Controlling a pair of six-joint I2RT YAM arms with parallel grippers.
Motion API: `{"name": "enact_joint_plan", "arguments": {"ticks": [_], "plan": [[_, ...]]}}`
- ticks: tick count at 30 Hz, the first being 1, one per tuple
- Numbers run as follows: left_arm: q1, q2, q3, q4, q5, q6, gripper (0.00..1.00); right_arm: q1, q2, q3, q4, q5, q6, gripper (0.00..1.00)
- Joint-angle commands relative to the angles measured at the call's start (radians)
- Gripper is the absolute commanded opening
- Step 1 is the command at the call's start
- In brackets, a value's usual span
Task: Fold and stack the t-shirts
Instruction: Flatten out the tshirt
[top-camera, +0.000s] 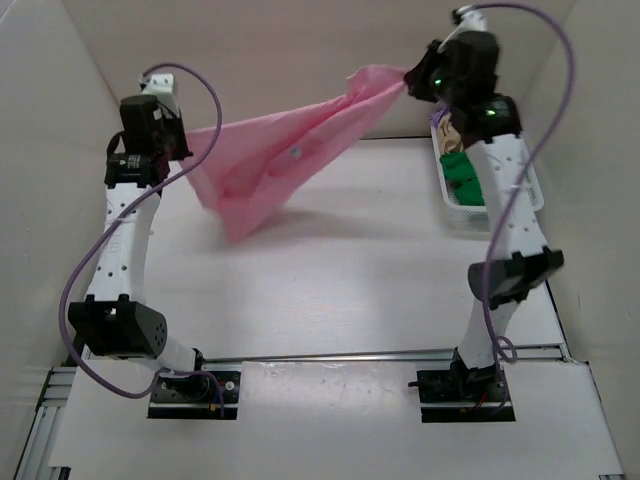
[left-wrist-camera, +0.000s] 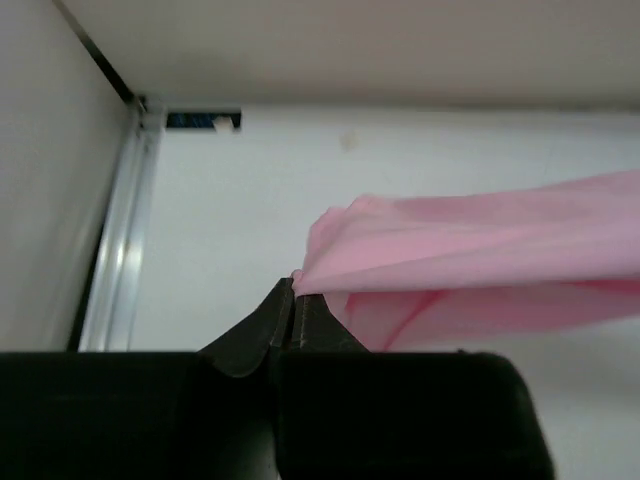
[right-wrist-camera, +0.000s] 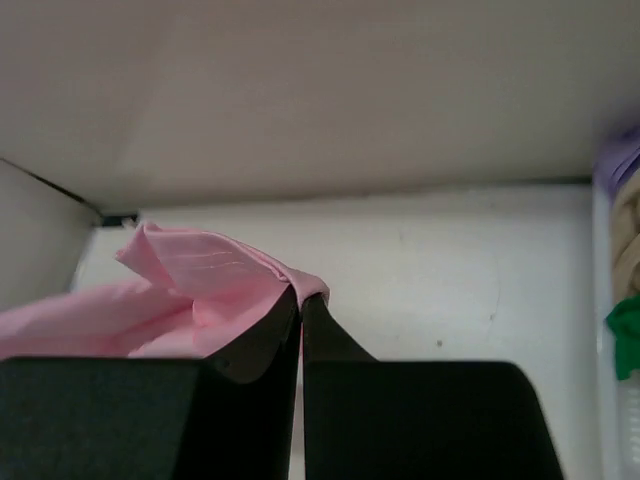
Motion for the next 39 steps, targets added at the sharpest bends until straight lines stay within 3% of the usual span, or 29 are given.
{"name": "enact_joint_plan", "arguments": {"ticks": [1,5,7,11,16,18,20,22,23,25,29,35,39], "plan": [[0.002,-0.008,0.133,-0.007,-0.085,0.004,0.1,-0.007,-0.146,0.019,0.078,-0.13,-0.034,0.0],[-0.019,-0.067,0.083,-0.007,-0.131,0.004,0.1,-0.028,-0.273,-0.149,0.078,-0.213,-0.097,0.0],[-0.03,-0.109,-0.065,-0.007,-0.131,0.004,0.1,-0.019,-0.357,-0.281,0.078,-0.23,-0.136,0.0],[-0.057,-0.213,-0.374,-0.007,-0.11,0.004,0.13,0.03,-0.512,-0.783,0.17,-0.242,-0.16,0.0],[-0.08,-0.319,-0.726,-0.007,-0.099,0.004,0.18,0.107,-0.586,-1.195,0.208,-0.17,-0.169,0.0],[-0.08,-0.339,-0.806,-0.018,-0.099,0.004,0.32,0.15,-0.586,-1.304,0.208,-0.132,-0.169,0.0],[-0.08,-0.371,-0.897,-0.061,-0.099,0.004,0.56,0.194,-0.586,-1.429,0.195,-0.122,-0.169,0.09],[-0.08,-0.409,-0.926,-0.108,-0.056,0.004,0.68,0.217,-0.586,-1.484,0.156,-0.113,-0.157,0.2],[-0.055,-0.423,-0.926,-0.138,-0.03,0.004,0.7,0.23,-0.586,-1.527,0.156,-0.113,-0.132,0.36],[-0.007,-0.46,-0.902,-0.223,0.062,0.004,0.74,0.23,-0.603,-1.561,0.142,-0.104,-0.114,0.43],[0.122,-0.469,-0.825,-0.274,0.113,0.004,0.78,0.211,-0.68,-1.587,0.13,-0.064,-0.072,0.54],[0.271,-0.277,-0.749,-0.138,0.094,0.004,0.74,0.176,-0.654,-1.566,0.156,-0.088,0.086,0.52],[0.28,-0.095,-0.629,-0.109,0.14,0.004,0.68,0.188,-0.592,-1.546,0.175,-0.122,0.136,0.5]]}}
